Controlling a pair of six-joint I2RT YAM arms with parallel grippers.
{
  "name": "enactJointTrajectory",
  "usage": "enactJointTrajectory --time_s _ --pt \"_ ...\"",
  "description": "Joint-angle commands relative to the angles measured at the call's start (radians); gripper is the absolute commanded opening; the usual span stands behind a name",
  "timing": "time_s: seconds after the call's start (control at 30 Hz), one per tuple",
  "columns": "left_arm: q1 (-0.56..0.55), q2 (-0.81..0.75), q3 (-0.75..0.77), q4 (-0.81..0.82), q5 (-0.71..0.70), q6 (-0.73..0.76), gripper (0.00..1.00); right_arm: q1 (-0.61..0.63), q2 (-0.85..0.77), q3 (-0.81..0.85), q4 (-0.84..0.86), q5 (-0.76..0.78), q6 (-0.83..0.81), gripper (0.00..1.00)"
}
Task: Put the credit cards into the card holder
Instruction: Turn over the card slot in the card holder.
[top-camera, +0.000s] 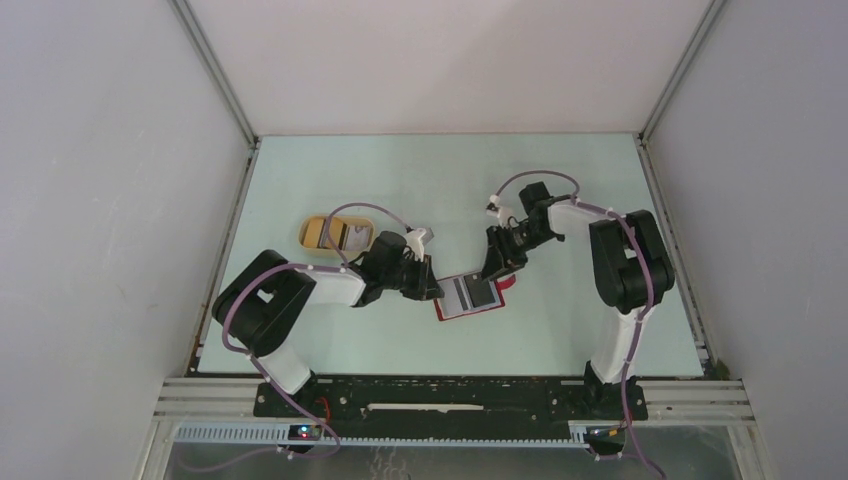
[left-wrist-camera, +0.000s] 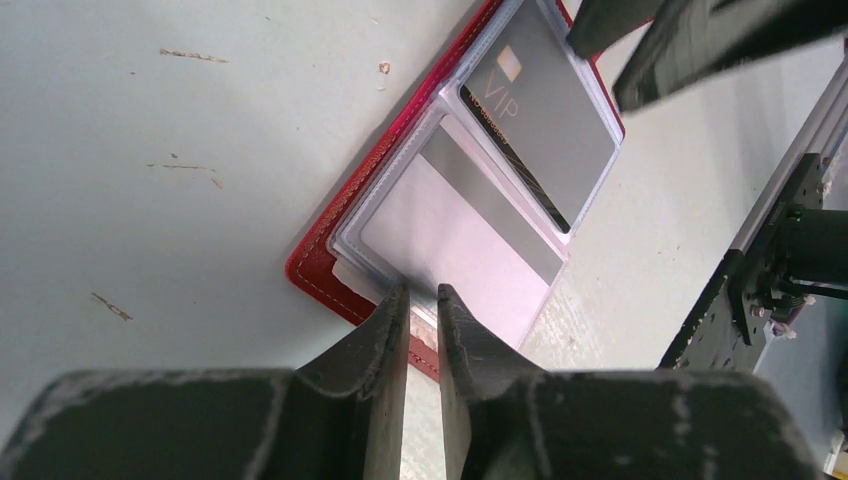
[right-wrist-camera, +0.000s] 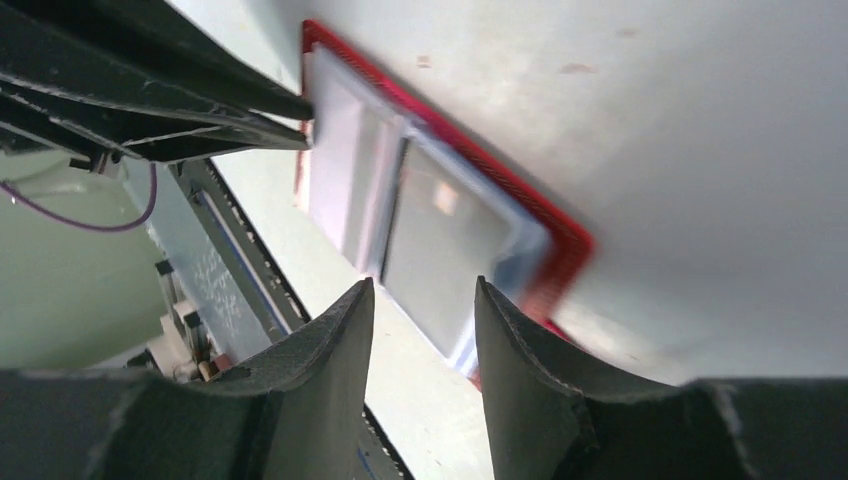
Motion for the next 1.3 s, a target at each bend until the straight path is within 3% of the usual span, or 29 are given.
enactJointTrajectory --time_s 0.0,0.17,0.63,0.87,1.27 --pt "-0.015 0.013 -0.028 -0.042 -0.012 -0.002 0.22 -0.068 -0.043 0.0 -0.008 0.034 -0.039 0.5" --pt "-0.015 0.01 -0.028 -0.037 -0.012 -0.007 0.23 -0.093 -0.026 -0.003 -0.011 -0.007 -0.042 0.5" --pt "-0.015 -0.172 -0.062 0.003 -0.034 -0.044 0.4 -0.099 0.004 -0.003 -0.014 -0.075 -0.041 0.49" --pt "-0.038 -0.114 -0.062 0.149 0.007 -0.14 0.36 -0.087 0.041 -0.003 -0.022 -0.093 -0.039 0.48" --pt "-0.1 0.027 0.026 0.185 0.002 -0.17 0.28 -0.085 0.092 -0.001 -0.039 -0.07 -0.04 0.47"
